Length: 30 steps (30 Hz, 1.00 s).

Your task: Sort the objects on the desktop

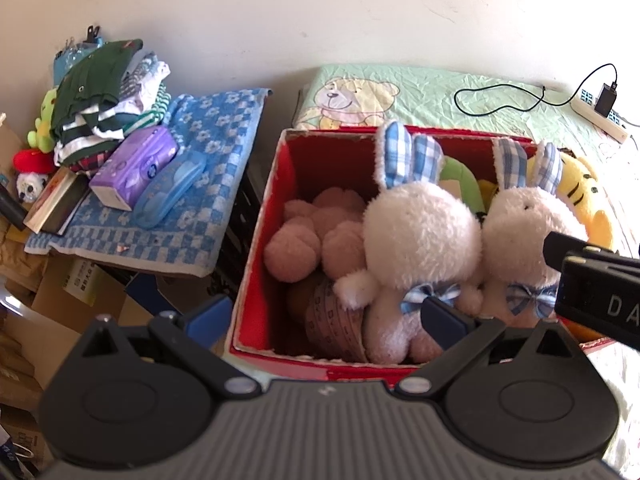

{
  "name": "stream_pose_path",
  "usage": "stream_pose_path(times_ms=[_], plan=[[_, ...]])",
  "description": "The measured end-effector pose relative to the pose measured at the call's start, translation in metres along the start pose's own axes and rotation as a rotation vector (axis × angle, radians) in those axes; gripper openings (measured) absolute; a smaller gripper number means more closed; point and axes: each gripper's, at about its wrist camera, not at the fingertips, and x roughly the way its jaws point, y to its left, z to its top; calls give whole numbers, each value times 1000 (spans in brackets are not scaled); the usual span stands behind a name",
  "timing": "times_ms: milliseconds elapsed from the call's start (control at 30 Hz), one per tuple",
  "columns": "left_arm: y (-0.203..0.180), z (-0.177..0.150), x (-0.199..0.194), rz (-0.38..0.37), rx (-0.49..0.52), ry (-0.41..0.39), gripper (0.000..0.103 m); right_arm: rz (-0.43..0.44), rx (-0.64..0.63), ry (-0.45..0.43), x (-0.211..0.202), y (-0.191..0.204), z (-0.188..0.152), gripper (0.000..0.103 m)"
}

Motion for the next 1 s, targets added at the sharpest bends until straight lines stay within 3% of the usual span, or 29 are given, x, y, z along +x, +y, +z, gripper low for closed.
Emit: stream_pose_path(times_ms=[1000], plan=[[-6, 12, 4, -24, 11, 12, 100, 32, 48, 54, 10, 0, 9, 93]])
